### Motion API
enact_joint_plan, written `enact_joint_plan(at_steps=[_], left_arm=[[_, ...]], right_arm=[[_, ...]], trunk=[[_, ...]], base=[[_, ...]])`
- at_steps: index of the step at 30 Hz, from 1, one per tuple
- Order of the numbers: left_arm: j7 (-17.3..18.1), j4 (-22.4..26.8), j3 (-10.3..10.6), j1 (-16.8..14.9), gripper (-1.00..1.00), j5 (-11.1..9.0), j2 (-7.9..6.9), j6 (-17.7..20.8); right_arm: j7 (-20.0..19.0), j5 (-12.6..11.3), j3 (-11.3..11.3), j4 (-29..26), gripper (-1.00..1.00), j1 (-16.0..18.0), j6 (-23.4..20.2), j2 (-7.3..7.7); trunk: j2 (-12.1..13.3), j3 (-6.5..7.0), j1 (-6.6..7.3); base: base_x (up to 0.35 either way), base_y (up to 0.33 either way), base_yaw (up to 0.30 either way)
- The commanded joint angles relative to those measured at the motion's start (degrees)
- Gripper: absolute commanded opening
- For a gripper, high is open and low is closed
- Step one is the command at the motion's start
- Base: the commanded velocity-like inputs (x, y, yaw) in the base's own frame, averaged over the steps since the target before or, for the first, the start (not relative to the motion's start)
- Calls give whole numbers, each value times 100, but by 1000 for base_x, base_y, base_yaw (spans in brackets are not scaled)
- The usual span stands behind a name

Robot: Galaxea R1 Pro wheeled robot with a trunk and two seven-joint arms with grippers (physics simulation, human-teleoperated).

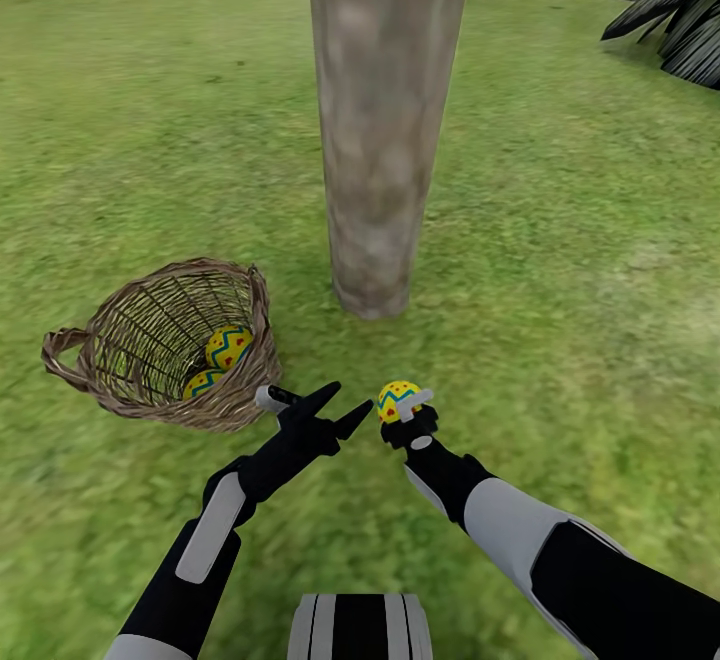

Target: Take the three Easter eggs out of the wicker basket on the lawn in the garden, then place them on the lawn next to a single tree (choose any tree) so that all three eggs are next to the same tree and none are left in the basket.

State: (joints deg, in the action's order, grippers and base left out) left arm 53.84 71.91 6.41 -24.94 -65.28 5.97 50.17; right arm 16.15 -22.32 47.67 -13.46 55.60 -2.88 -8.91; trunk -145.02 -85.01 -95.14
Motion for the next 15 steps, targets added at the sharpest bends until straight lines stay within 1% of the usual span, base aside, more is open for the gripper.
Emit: enact_joint_plan(at_steps=[1, 5, 12, 14, 15], left_arm=[[4, -2, 1, -2, 100, -20, 0, 28], [4, -3, 1, -2, 100, -20, 0, 28], [4, -3, 1, -2, 100, -20, 0, 28], [4, -3, 1, -2, 100, -20, 0, 28], [4, -7, 1, -2, 100, -20, 0, 28]], right_arm=[[38, -35, 49, -10, -100, 3, -35, 3], [38, -41, 49, -8, -100, 3, -82, 1], [38, -52, 42, -5, -100, 12, -439, -5], [38, -53, 40, 0, -100, 18, -478, -6], [38, -53, 40, 1, -100, 19, -481, -6]], trunk=[[-1, -3, 1], [-1, -3, 1], [-1, -3, 1], [-4, -48, -4], [-4, -48, -4]], base=[[0, 0, 0], [0, 0, 0], [0, 0, 0], [0, 0, 0], [0, 0, 0]])
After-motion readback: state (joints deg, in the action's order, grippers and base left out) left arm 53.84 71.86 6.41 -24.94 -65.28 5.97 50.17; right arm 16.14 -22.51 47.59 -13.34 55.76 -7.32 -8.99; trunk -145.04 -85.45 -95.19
